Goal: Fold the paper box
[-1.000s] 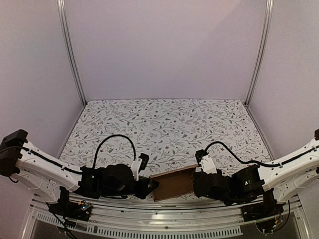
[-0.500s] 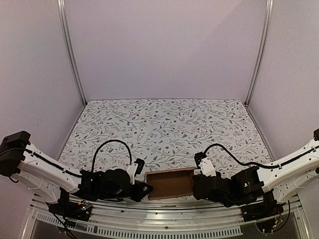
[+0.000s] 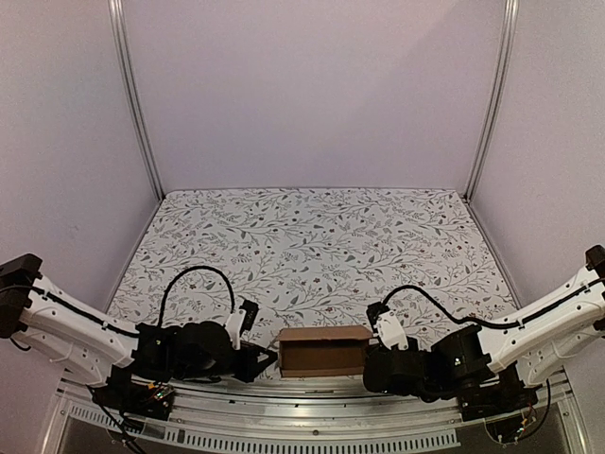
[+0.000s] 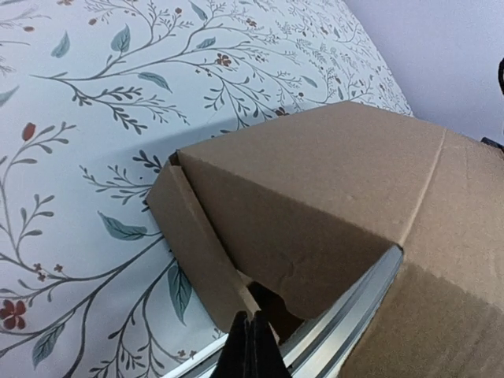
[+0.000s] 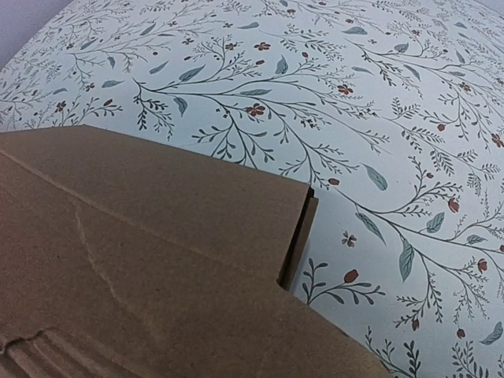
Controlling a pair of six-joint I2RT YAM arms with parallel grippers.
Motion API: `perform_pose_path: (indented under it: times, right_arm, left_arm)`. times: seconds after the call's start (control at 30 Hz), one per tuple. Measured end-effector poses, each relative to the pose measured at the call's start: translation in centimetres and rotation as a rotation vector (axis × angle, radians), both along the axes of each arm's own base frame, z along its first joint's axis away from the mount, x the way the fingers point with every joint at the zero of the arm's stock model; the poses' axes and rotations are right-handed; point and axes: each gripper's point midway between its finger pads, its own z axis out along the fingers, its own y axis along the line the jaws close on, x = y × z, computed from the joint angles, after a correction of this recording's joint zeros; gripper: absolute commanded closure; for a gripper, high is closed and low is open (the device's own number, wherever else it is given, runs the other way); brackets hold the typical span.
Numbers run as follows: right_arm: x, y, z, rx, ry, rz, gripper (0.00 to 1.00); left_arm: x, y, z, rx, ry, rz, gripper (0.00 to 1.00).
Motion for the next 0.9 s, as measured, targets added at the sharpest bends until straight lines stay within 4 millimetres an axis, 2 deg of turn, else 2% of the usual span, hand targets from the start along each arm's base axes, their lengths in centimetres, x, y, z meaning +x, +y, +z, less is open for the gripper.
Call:
perform_pose_path:
  times: [0.13,0.3,0.47,0.57,0.67,0.77,0.9]
  right_arm:
    - [-0.1,-0.3,-0.8,-0.022,0.008,-0.011,1.0]
    - [-0.3,-0.5,-1.3,-0.038,0.013,-0.015,1.0]
    - [-0.3,-0.6,-1.3,-0.038,0.017,-0.018,1.0]
    - [-0.4,-0.6,-1.4,-0.038,0.019,-0.016,1.0]
    - [-0.5,-0.5,-1.6,-0.04,0.029,-0.01,0.98]
    - [-0.7,-0.4,-1.7,-0.041,0.04,-0.001,0.86]
    - [-1.0,-0.7,-1.2,-0.051,0.05,0.024,0.75]
  left_arm:
    - [-0.2,1.1,0.7,-0.018,0.004,0.004,1.0]
    - [-0.1,2.7,2.6,-0.05,-0.007,0.035,0.96]
    - [0.9,4.7,4.1,-0.033,-0.047,0.089,0.95]
    - [1.9,5.0,4.8,-0.013,-0.07,0.111,0.96]
    - [2.9,4.4,5.8,0.001,-0.091,0.115,0.97]
    - [3.3,3.1,6.1,0.027,-0.101,0.088,0.97]
    - [3.6,0.8,6.4,0.06,-0.105,0.035,0.98]
